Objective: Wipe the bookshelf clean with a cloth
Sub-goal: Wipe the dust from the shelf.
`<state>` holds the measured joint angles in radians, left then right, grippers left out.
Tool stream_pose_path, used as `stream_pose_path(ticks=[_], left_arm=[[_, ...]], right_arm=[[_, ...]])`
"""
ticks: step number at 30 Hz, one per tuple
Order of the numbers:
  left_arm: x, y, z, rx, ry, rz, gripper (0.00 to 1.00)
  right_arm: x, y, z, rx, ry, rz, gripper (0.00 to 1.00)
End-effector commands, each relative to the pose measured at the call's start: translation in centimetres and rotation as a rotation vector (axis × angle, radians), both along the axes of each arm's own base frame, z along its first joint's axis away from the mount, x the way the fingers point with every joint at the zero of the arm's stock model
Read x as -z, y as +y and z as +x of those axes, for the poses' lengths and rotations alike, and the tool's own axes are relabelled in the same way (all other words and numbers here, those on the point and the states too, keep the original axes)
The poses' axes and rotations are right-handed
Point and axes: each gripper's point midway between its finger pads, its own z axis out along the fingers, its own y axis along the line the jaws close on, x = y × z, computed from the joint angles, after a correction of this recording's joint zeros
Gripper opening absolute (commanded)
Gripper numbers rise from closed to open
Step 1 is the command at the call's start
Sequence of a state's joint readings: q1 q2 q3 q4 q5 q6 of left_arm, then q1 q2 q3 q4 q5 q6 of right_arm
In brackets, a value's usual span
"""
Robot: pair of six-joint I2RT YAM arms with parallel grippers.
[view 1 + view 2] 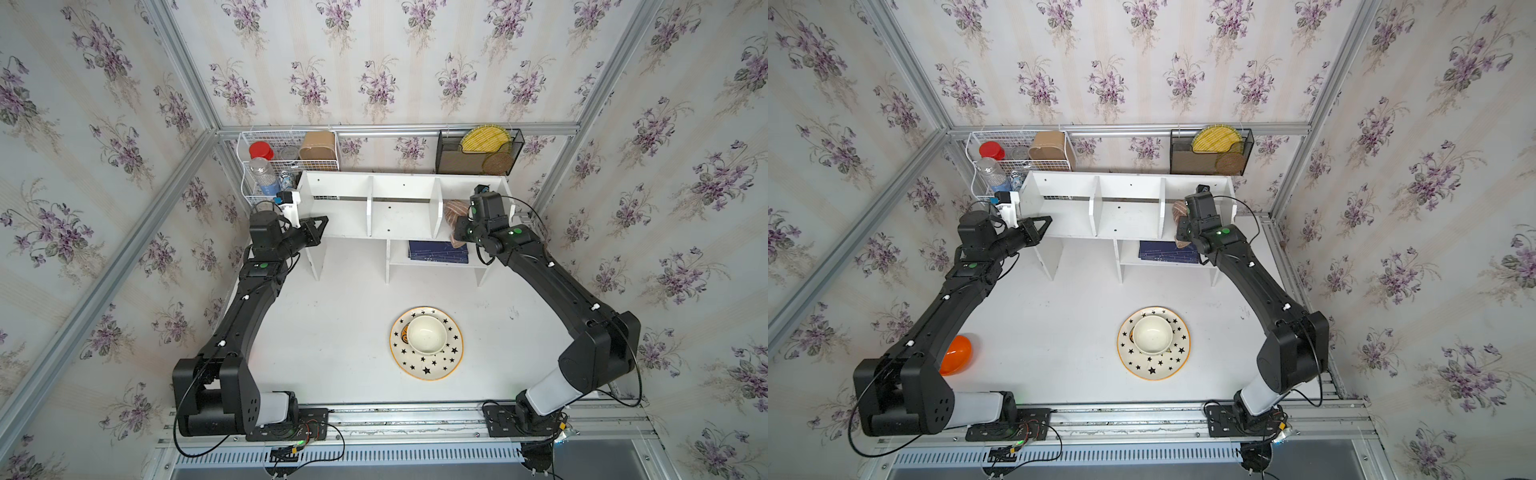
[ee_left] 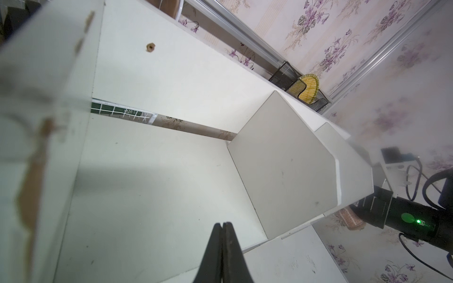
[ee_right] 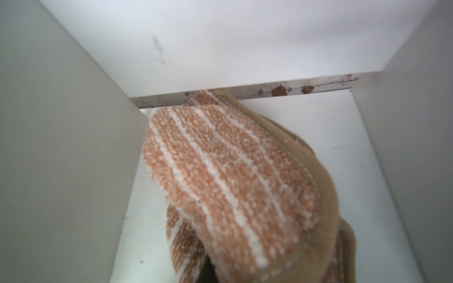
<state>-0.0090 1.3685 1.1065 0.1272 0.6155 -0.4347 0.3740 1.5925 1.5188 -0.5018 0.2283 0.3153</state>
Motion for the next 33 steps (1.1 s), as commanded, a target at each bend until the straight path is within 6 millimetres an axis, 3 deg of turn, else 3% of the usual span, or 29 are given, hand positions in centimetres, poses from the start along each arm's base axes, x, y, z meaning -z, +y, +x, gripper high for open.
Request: stream_pose_path(ticks=[1,5,12,14,19,24,27,30,33], left_arm=[[-0.2,0.0,0.2,-0.008,-0.01,0.02,0.05],[0.0,-0.1,0.1,-0.019,-0.005,0.036,0.0],[0.6,-0.7,0.1,-0.021,0.005,0.065,0.0],[0.8,-0.3,0.2,-0.045,0.013,0.077,0.0],[1.2,0.1,0.4,-0.065,0.025,0.093,0.0],[1.1,0.0,0.3,-0.056,0.025,0.091,0.0],[1.0,-0.1,0.1,-0.054,0.021,0.095,0.0],[1.0,-0.2,0.0,-0.05,0.019,0.096,0.0],[0.9,-0.3,0.0,-0.05,0.019,0.094,0.0]], right_arm=[[-0.4,-2.1,-0.3,0.066,0.0,-0.03,0.0],[-1.3,-1.8,0.2,0.056,-0.02,-0.013,0.0],[-0.2,3.7,0.7,-0.059,-0.001,0.032,0.0],[0.4,4.2,0.5,-0.059,0.017,0.039,0.0],[1.6,1.9,-0.7,0.009,0.031,-0.01,0.0],[0.0,-2.0,-1.0,0.08,0.006,-0.038,0.0],[-0.4,-3.1,-0.9,0.095,-0.003,-0.072,0.0],[0.4,-2.2,-0.7,0.051,0.026,-0.061,0.0],[1.5,0.4,-0.7,-0.018,0.048,-0.042,0.0]])
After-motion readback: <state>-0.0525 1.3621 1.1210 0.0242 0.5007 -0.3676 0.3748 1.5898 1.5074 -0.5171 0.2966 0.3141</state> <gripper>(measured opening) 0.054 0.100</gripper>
